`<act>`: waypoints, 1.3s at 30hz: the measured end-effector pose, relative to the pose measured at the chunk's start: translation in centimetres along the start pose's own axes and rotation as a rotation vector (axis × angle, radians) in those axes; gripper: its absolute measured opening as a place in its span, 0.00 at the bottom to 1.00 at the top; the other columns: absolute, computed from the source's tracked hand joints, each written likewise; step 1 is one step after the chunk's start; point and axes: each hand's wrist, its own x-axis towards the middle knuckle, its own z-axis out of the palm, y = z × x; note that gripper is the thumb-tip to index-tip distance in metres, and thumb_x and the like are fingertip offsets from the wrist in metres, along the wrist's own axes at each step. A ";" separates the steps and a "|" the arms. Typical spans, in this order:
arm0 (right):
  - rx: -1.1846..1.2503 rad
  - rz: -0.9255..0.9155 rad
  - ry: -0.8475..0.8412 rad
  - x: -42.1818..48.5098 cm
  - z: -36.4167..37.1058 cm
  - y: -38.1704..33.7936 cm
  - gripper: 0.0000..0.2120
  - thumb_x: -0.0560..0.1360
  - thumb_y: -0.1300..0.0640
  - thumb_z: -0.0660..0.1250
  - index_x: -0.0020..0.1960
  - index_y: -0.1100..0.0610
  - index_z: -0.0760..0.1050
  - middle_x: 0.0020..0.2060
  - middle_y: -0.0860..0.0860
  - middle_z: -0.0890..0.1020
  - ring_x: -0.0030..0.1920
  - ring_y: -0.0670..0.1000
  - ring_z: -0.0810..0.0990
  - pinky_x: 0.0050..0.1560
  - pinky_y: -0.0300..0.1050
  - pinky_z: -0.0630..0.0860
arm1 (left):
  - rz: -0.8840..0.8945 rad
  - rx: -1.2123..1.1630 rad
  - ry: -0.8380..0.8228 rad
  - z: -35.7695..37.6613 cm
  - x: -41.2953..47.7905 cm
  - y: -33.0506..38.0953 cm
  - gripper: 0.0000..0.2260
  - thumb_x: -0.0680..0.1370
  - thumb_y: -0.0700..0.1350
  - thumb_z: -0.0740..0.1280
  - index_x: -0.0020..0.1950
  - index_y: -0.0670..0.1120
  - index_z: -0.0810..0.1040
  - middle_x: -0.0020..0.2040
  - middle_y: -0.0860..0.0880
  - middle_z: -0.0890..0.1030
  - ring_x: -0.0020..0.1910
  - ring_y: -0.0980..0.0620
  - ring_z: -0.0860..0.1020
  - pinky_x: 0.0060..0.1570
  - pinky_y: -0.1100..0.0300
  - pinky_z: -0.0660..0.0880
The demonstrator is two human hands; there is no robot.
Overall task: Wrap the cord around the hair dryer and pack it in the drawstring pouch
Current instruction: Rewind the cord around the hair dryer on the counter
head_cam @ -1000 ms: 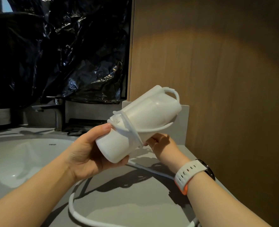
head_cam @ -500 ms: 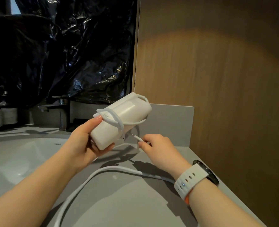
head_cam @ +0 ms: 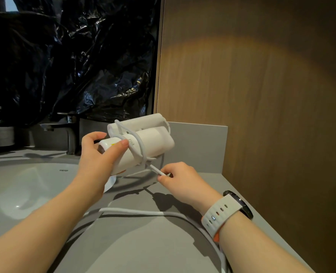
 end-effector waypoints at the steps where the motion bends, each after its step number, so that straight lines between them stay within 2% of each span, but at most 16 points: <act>1: -0.002 0.006 -0.008 0.0 0.0 0.0 0.11 0.78 0.55 0.60 0.50 0.60 0.78 0.33 0.50 0.73 0.33 0.48 0.69 0.29 0.38 0.64 | 0.051 0.055 -0.002 0.0 -0.1 -0.2 0.22 0.71 0.46 0.74 0.58 0.53 0.66 0.53 0.49 0.73 0.52 0.47 0.76 0.49 0.48 0.77; 4: 0.032 0.037 0.006 0.1 -0.4 0.3 0.09 0.78 0.55 0.61 0.46 0.57 0.78 0.30 0.49 0.71 0.30 0.47 0.68 0.25 0.35 0.64 | 0.173 0.159 0.016 0.1 -0.2 -0.2 0.20 0.72 0.44 0.72 0.58 0.51 0.65 0.50 0.53 0.72 0.46 0.56 0.75 0.43 0.61 0.73; 6: 0.059 0.025 0.040 0.0 -0.7 0.2 0.07 0.78 0.55 0.61 0.43 0.53 0.76 0.28 0.47 0.70 0.29 0.46 0.67 0.22 0.30 0.62 | 0.177 0.163 0.059 -0.1 0.0 -0.2 0.19 0.73 0.45 0.71 0.58 0.50 0.65 0.48 0.55 0.71 0.44 0.58 0.73 0.40 0.63 0.71; 9: 0.004 -0.064 0.083 -0.1 -0.6 -0.2 0.08 0.78 0.55 0.60 0.43 0.52 0.76 0.29 0.46 0.71 0.30 0.44 0.68 0.26 0.29 0.64 | 0.192 0.202 0.075 -0.4 0.2 -0.3 0.19 0.73 0.46 0.71 0.57 0.51 0.65 0.48 0.56 0.71 0.45 0.58 0.73 0.41 0.62 0.71; 12: -0.033 -0.100 0.092 -0.2 -0.7 -0.5 0.08 0.77 0.54 0.62 0.44 0.55 0.79 0.29 0.46 0.73 0.32 0.45 0.69 0.27 0.31 0.63 | 0.242 0.286 0.044 -0.5 0.3 -0.4 0.18 0.72 0.46 0.72 0.55 0.51 0.66 0.48 0.56 0.71 0.46 0.57 0.73 0.44 0.61 0.72; 17: -0.088 -0.099 0.110 -0.6 -1.6 0.0 0.09 0.77 0.54 0.62 0.42 0.54 0.78 0.29 0.46 0.73 0.31 0.45 0.70 0.29 0.34 0.64 | 0.242 0.350 -0.015 -0.8 0.1 -0.4 0.18 0.72 0.47 0.72 0.56 0.50 0.67 0.48 0.56 0.72 0.45 0.58 0.73 0.42 0.63 0.71; 20: -0.296 -0.258 0.176 -0.9 -1.4 -0.2 0.11 0.79 0.52 0.59 0.41 0.56 0.73 0.32 0.46 0.70 0.37 0.51 0.72 0.34 0.41 0.66 | 0.233 0.406 -0.060 -0.7 0.1 -0.5 0.18 0.72 0.48 0.72 0.57 0.50 0.67 0.47 0.54 0.72 0.45 0.56 0.73 0.43 0.61 0.72; 24: -0.429 -0.423 0.235 -1.2 -1.4 -0.1 0.14 0.80 0.51 0.56 0.49 0.58 0.75 0.40 0.49 0.72 0.42 0.55 0.75 0.41 0.49 0.72 | 0.116 0.412 -0.165 -0.8 0.2 -0.4 0.16 0.73 0.49 0.71 0.55 0.50 0.68 0.47 0.52 0.74 0.44 0.53 0.74 0.43 0.57 0.73; 27: -0.443 -0.519 0.270 -1.3 -1.0 0.0 0.15 0.78 0.48 0.56 0.48 0.56 0.77 0.42 0.51 0.77 0.41 0.56 0.77 0.37 0.52 0.75 | 0.003 0.409 -0.272 -1.2 0.3 -0.6 0.11 0.74 0.49 0.69 0.52 0.53 0.69 0.50 0.50 0.73 0.47 0.49 0.75 0.44 0.54 0.76; 31: -0.384 -0.511 0.340 -1.2 -1.2 0.3 0.14 0.73 0.45 0.61 0.43 0.55 0.78 0.36 0.50 0.79 0.36 0.54 0.77 0.31 0.47 0.74 | -0.104 0.386 -0.367 -1.1 -0.1 -0.4 0.11 0.74 0.48 0.70 0.51 0.52 0.69 0.53 0.48 0.73 0.49 0.46 0.76 0.39 0.53 0.78; 33: -0.363 -0.465 0.369 -1.2 -1.7 0.4 0.15 0.72 0.43 0.66 0.41 0.56 0.77 0.34 0.49 0.77 0.35 0.52 0.74 0.31 0.43 0.69 | -0.116 0.405 -0.399 -1.1 -0.1 -0.3 0.17 0.68 0.52 0.72 0.51 0.53 0.69 0.53 0.48 0.73 0.50 0.45 0.76 0.42 0.50 0.78; 35: -0.362 -0.402 0.382 -1.2 -1.9 0.8 0.17 0.71 0.41 0.67 0.40 0.56 0.74 0.33 0.49 0.75 0.35 0.52 0.72 0.32 0.43 0.66 | -0.135 0.405 -0.440 -1.1 -0.3 0.1 0.18 0.64 0.54 0.68 0.51 0.54 0.69 0.53 0.48 0.73 0.50 0.45 0.75 0.41 0.52 0.78; 37: -0.390 -0.359 0.384 -1.3 -1.9 0.9 0.18 0.71 0.39 0.65 0.41 0.55 0.73 0.34 0.47 0.74 0.36 0.51 0.72 0.33 0.43 0.68 | -0.165 0.409 -0.498 -1.3 -0.2 0.1 0.18 0.66 0.52 0.70 0.51 0.54 0.67 0.53 0.48 0.73 0.49 0.46 0.75 0.41 0.53 0.77; 39: -0.426 -0.320 0.364 -1.2 -1.7 0.8 0.18 0.71 0.38 0.64 0.49 0.51 0.75 0.40 0.46 0.74 0.42 0.50 0.74 0.39 0.43 0.74 | -0.153 0.441 -0.552 -1.6 -0.1 0.1 0.17 0.72 0.46 0.73 0.53 0.53 0.67 0.53 0.49 0.72 0.49 0.48 0.75 0.46 0.51 0.77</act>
